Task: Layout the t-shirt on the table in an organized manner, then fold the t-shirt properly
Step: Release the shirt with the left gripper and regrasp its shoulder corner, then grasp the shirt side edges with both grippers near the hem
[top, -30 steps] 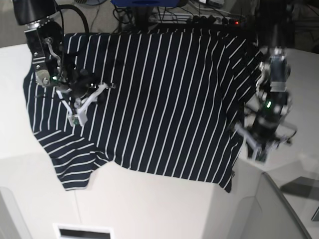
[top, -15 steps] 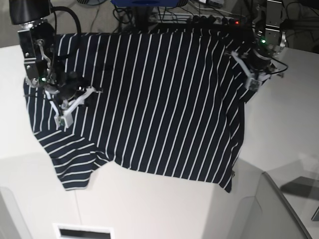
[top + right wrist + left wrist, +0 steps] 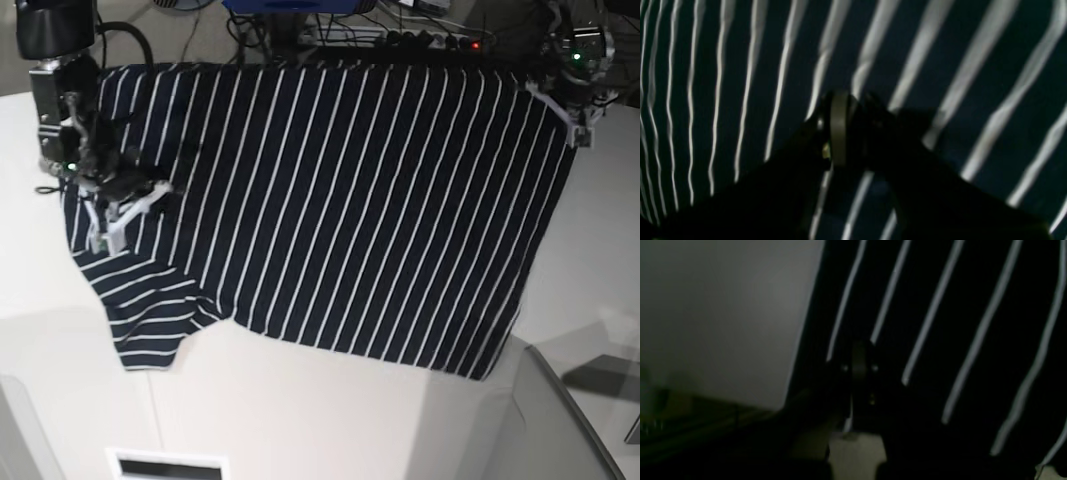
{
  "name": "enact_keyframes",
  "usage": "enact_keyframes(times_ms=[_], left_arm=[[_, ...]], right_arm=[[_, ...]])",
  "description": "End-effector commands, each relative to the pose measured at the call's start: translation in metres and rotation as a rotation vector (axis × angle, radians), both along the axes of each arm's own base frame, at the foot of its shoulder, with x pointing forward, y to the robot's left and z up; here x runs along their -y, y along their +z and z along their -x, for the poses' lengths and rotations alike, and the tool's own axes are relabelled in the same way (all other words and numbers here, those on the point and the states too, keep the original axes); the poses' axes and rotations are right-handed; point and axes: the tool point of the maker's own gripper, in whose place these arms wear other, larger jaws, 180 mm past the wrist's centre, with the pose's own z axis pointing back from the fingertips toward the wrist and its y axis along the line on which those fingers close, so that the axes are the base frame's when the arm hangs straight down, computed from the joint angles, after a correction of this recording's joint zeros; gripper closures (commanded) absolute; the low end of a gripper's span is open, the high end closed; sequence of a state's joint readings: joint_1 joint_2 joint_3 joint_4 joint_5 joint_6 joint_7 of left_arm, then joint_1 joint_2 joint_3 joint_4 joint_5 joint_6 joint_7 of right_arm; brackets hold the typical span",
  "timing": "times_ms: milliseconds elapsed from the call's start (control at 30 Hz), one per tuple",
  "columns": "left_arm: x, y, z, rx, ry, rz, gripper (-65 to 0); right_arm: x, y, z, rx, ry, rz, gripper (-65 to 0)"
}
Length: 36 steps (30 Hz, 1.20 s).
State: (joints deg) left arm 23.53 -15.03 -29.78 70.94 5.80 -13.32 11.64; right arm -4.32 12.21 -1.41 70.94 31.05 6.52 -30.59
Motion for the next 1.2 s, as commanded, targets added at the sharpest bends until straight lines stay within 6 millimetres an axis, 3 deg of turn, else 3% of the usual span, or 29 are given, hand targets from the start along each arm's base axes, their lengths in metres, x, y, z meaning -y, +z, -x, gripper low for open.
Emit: enact_keyframes(times_ms=[0, 133, 333, 433, 500, 700, 900, 1167], left_arm=[[-0.011, 0.013, -0.005, 0.036, 0.013, -0.030, 0.0], [-0.020, 0.039, -0.021, 0.106, 0.019, -0.074, 0.0], [0.002, 0.092, -0.072, 0.277, -0.050, -0.108, 0.0], [0.013, 0.099, -0.098, 0.283, -0.027, -0.080, 0.0], [0.028, 0.093, -0.119, 0.253, -0.044, -0.048, 0.0], [0.067, 0.071, -0.167, 0.220, -0.115, 0.036, 0.0], [0.074, 0.024, -0.171, 0.066, -0.155, 0.009, 0.0], [0.091, -0.011, -0.185, 0.021, -0.168, 0.054, 0.0]], right_arm=[[0.014, 0.004, -0.009, 0.009, -0.025, 0.032, -9.6], [0.030, 0.016, -0.017, 0.048, -0.072, 0.037, -7.1], [0.015, 0.063, -0.034, 0.190, -0.020, 0.037, -5.9], [0.016, 0.072, -0.041, 0.214, -0.016, 0.043, -5.7], [0.019, 0.069, -0.045, 0.207, -0.022, 0.045, -5.7], [0.044, 0.027, -0.039, 0.076, -0.073, 0.061, -5.4], [0.064, 0.002, -0.033, -0.008, -0.118, 0.073, -5.4], [0.099, 0.004, -0.074, 0.036, -0.180, 0.123, -5.4]])
